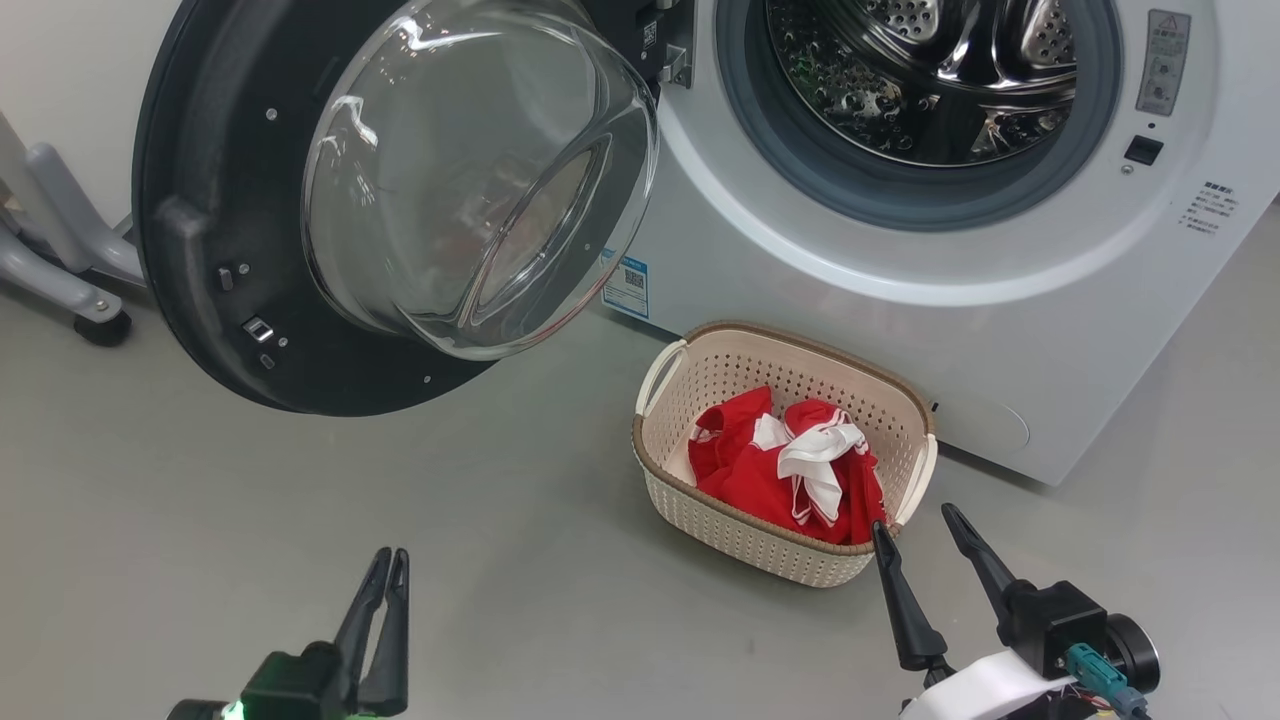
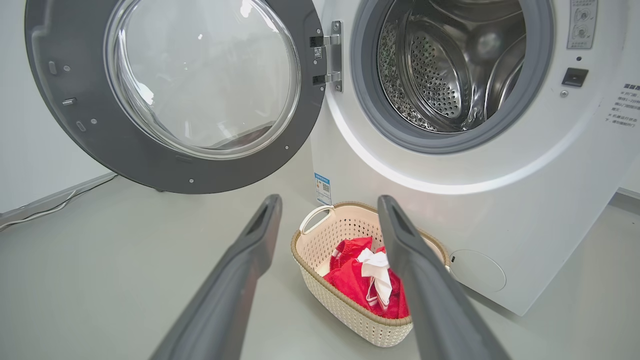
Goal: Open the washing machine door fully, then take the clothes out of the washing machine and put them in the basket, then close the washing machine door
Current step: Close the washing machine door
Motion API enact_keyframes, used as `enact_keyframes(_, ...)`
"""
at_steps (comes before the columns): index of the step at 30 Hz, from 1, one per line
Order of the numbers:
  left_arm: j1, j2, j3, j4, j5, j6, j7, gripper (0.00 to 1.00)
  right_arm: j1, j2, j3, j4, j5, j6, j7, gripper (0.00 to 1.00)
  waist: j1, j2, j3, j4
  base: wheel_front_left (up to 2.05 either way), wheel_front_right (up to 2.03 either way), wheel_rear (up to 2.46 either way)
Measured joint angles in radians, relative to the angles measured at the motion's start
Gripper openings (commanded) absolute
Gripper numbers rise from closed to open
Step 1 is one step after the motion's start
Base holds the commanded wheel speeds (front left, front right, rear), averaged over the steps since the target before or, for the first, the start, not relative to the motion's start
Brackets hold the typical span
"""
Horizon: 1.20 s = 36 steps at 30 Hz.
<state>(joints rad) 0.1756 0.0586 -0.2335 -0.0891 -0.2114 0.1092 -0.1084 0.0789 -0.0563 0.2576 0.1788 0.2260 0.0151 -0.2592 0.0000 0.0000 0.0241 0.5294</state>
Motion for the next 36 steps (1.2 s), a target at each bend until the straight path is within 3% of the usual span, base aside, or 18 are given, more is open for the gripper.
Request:
enact_keyframes(6,0.0,-0.001,-0.01,-0.01,-0.044,-0.002,-0.012,0.0,-0.008,0.0,0.001,0.002,0.0,0.0,0.0,1.0,0.0,0.0,0.002,0.0,0.0,0.0,0.0)
enact_keyframes(10,0.0,-0.004,-0.01,-0.034,-0.146,-0.037,-0.022,0.0,-0.009,0.0,0.0,0.005,0.0,0.0,0.0,1.0,0.0,0.0,0.003,0.001,0.0,0.0,0.0)
enact_keyframes(14,0.0,-0.008,0.007,-0.07,-0.333,-0.066,-0.028,0.0,-0.009,0.0,0.0,0.005,0.0,0.0,0.0,1.0,0.0,0.0,0.003,0.001,0.0,0.0,0.0)
enact_keyframes(19,-0.002,-0.007,0.007,-0.156,-0.69,-0.077,-0.064,0.0,-0.009,0.0,-0.001,0.005,0.0,-0.002,0.0,1.0,0.0,0.0,0.005,0.001,0.0,0.0,0.0)
enact_keyframes(24,-0.001,-0.009,-0.005,-0.258,-0.928,-0.095,-0.108,0.0,-0.009,0.0,-0.003,0.003,0.0,-0.009,0.0,1.0,0.0,0.0,0.008,0.001,0.0,0.0,0.0)
enact_keyframes(26,-0.005,-0.01,0.045,-0.286,-1.071,-0.113,-0.114,0.0,-0.009,0.0,-0.004,-0.001,0.0,-0.01,0.0,1.0,0.0,0.0,0.012,0.001,0.0,0.0,0.0)
enact_keyframes(29,-0.042,-0.01,0.134,-0.298,-1.193,-0.134,-0.114,0.0,-0.009,0.0,-0.006,-0.005,0.0,-0.01,0.0,1.0,0.0,0.0,0.019,0.002,0.0,0.0,0.0)
enact_keyframes(36,-0.151,-0.007,0.347,-0.307,-1.267,-0.15,-0.115,0.0,-0.013,-0.008,-0.009,-0.021,-0.005,-0.011,0.0,1.0,0.0,0.0,0.053,0.004,0.0,0.0,0.0)
